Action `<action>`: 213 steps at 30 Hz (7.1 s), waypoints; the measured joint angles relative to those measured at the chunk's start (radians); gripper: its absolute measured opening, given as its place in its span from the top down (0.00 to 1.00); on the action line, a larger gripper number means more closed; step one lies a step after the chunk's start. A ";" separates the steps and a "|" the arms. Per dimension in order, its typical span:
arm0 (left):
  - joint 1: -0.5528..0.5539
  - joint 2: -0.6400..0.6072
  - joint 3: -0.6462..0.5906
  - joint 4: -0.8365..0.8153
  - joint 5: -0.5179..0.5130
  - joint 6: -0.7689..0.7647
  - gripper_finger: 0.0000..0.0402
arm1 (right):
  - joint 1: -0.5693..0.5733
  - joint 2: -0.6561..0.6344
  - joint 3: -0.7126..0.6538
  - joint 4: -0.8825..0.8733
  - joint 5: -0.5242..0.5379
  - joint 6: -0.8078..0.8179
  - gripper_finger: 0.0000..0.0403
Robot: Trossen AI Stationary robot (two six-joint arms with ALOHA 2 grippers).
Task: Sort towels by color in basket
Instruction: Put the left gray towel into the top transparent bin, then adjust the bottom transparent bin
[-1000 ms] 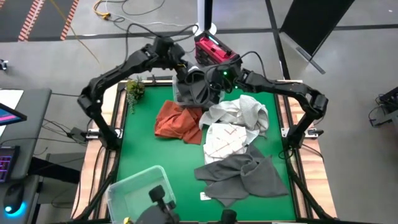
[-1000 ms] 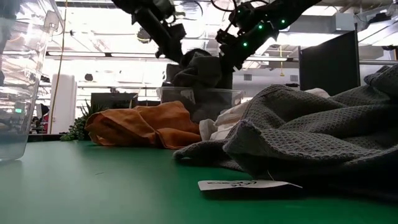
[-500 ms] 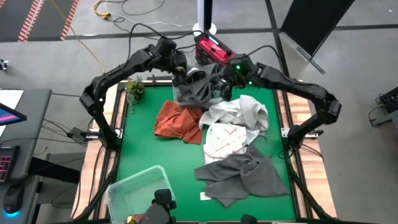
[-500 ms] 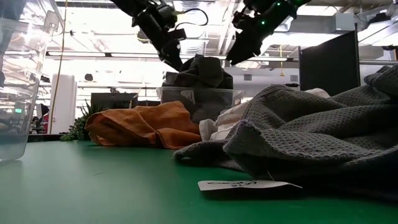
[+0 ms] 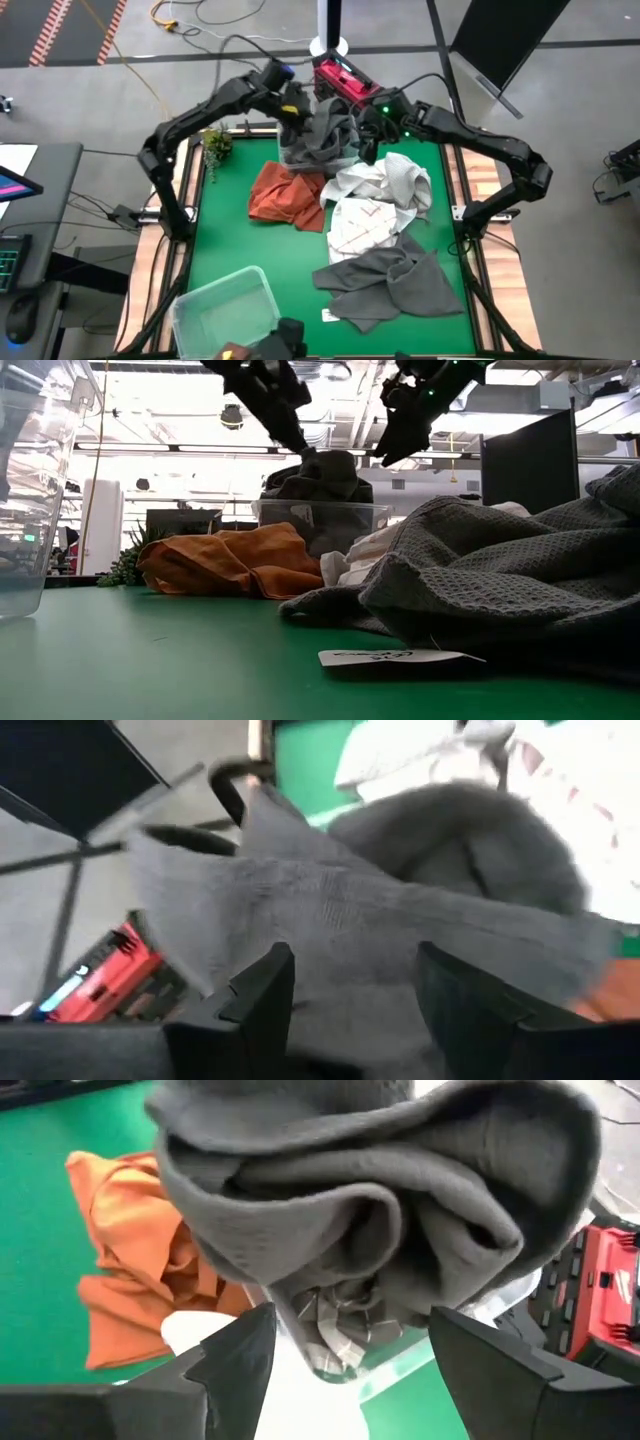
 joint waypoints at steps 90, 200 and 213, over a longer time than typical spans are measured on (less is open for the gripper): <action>-0.133 0.102 0.069 -0.061 -0.383 0.662 0.57 | 0.181 -0.123 -0.104 0.114 0.050 0.015 0.28; -0.951 0.006 0.031 -0.758 -0.388 -0.536 0.67 | 0.499 -0.325 -0.723 0.768 0.148 0.262 0.28; -1.074 -0.031 -0.016 -0.755 -0.252 -1.157 0.67 | 0.519 -0.289 -0.722 0.831 0.165 0.228 0.28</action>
